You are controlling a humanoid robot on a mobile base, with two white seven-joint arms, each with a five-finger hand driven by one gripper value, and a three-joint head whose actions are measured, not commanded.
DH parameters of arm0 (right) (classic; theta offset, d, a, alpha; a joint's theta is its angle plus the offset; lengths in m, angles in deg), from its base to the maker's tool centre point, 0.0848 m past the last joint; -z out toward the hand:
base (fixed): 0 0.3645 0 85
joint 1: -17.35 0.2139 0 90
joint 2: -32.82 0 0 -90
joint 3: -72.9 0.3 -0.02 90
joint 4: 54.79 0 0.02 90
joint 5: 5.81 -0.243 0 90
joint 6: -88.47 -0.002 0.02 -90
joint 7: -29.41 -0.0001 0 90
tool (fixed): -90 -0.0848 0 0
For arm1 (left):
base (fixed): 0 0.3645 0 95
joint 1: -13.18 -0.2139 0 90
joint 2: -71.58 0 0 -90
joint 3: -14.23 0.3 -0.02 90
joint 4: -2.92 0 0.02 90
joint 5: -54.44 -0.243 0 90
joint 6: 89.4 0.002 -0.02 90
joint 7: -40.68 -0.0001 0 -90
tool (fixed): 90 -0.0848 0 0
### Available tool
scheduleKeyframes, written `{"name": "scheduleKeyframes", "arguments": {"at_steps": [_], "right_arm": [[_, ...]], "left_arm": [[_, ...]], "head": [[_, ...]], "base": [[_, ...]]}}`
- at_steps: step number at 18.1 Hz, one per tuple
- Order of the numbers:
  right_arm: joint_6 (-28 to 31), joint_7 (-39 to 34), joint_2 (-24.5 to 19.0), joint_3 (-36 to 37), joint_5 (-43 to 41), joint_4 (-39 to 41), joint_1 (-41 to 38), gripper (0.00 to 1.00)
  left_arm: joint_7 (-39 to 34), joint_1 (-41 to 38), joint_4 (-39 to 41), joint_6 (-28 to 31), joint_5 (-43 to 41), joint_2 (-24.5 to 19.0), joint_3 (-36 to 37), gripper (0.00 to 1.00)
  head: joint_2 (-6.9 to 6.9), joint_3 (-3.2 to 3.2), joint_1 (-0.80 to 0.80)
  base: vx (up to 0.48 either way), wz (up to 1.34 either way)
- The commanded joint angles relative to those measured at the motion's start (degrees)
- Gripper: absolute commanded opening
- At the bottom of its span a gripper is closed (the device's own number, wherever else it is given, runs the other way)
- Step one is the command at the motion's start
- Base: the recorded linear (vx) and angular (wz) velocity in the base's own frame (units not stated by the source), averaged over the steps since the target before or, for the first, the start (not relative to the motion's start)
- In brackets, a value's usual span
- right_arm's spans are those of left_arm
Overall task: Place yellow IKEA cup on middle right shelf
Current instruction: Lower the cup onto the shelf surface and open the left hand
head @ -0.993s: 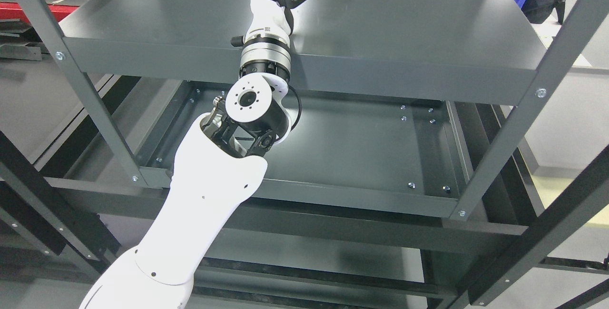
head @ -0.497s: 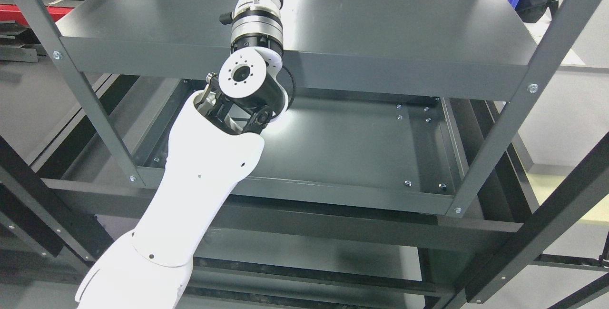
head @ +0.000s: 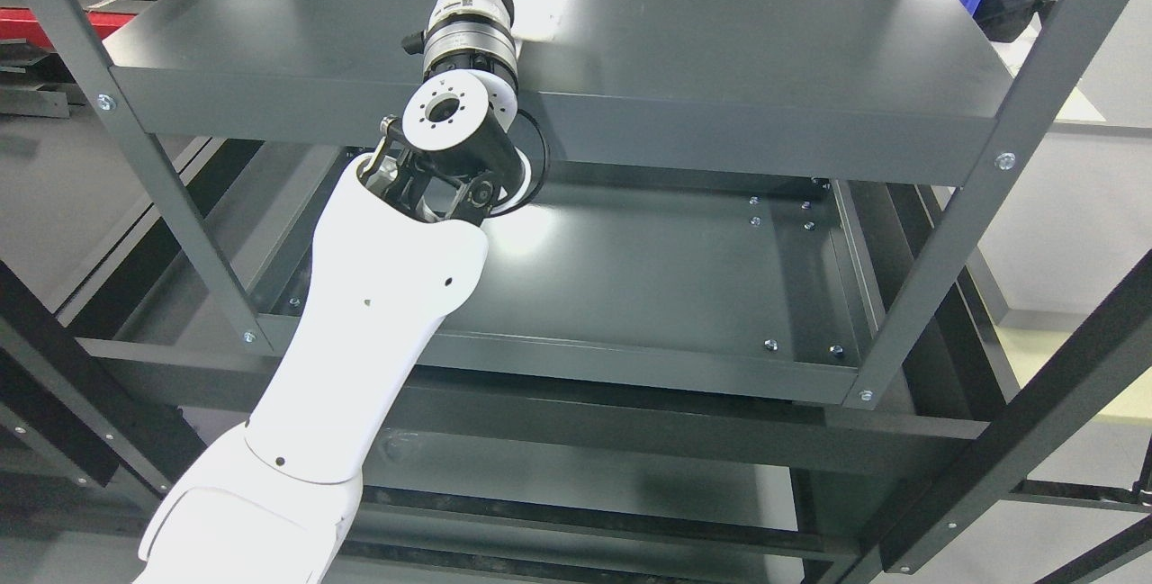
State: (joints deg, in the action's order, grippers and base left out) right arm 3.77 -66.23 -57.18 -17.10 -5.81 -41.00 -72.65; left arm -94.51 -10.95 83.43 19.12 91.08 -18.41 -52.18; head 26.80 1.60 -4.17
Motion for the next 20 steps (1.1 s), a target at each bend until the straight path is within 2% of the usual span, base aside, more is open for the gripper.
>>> {"name": "scheduleKeyframes", "arguments": {"at_steps": [1, 3, 5, 8, 12, 20], "right_arm": [[-0.02, 12.33, 1.00, -0.97, -1.41, 0.01, -0.62, 0.99], [-0.02, 12.33, 1.00, -0.97, -1.41, 0.01, -0.62, 0.99], [-0.02, 12.33, 1.00, -0.97, -1.41, 0.01, -0.62, 0.99], [-0.02, 12.33, 1.00, -0.97, -1.41, 0.01, -0.62, 0.99], [-0.02, 12.33, 1.00, -0.97, -1.41, 0.01, -0.62, 0.99], [-0.02, 12.33, 1.00, -0.97, -1.41, 0.01, -0.62, 0.99]], "left_arm": [[-0.07, 0.75, -7.20, 0.11, 2.74, -1.01, -2.66, 0.10], [-0.07, 1.19, -8.26, 0.11, 2.83, -1.01, -3.10, 0.13], [-0.07, 1.28, -8.44, 0.11, 2.83, -1.01, -3.11, 0.23], [0.02, 1.37, -8.35, 0.29, 2.74, -1.01, -3.02, 0.47], [0.10, 1.37, -8.00, 0.29, 2.48, -1.01, -3.02, 0.70], [0.72, 1.46, -6.86, 0.20, 1.95, -1.01, -2.93, 0.97]], "head": [[0.00, 0.00, 0.00], [0.00, 0.00, 0.00], [0.00, 0.00, 0.00], [0.00, 0.00, 0.00], [0.00, 0.00, 0.00], [0.00, 0.00, 0.00]], "base": [[0.000, 0.00], [0.000, 0.00], [0.000, 0.00], [0.000, 0.00], [-0.004, 0.00], [-0.010, 0.00]]}}
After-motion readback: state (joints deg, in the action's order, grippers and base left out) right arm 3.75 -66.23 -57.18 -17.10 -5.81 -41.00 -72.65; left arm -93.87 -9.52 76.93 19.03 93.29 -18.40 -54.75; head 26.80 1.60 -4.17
